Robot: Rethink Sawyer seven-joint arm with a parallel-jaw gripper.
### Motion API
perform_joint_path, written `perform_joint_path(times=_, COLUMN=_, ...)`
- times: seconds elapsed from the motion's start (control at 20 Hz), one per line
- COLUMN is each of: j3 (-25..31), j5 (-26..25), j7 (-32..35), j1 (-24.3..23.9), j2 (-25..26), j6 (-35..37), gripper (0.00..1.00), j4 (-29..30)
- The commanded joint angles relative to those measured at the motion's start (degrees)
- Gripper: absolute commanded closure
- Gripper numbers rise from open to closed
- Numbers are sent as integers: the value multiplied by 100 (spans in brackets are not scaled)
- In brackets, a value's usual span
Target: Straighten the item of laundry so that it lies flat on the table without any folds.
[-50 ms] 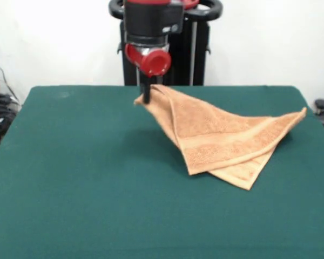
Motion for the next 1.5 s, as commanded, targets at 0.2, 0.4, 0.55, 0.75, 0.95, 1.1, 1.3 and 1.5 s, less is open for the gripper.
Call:
perform_joint_path(times=0.2, j3=620, j5=-1293, j7=-958, j1=86, j2=332, j6=-329, gripper=0, j4=-713)
perform_joint_path(times=0.4, j3=642, j5=-989, j7=-356, j1=169, j2=49, j6=148, gripper=0, j4=-414)
perform_joint_path(times=0.55, j3=702, j5=-728, j7=-57, j1=267, j2=-223, j6=355, gripper=0, j4=-98)
perform_joint_path(times=0.75, j3=733, j5=-457, j7=192, j1=447, j2=-404, j6=486, gripper=0, j4=49)
perform_joint_path(times=0.95, j3=807, j5=-245, j7=288, j1=482, j2=-422, j6=609, gripper=0, j4=157)
perform_joint_path(times=1.1, j3=810, j5=-88, j7=353, j1=523, j2=-364, j6=681, gripper=0, j4=225)
perform_joint_path(times=1.3, j3=784, j5=93, j7=426, j1=559, j2=-249, j6=722, gripper=0, j4=250)
perform_joint_path(times=1.5, j3=660, j5=300, j7=543, j1=722, j2=-115, j6=709, gripper=0, j4=195)
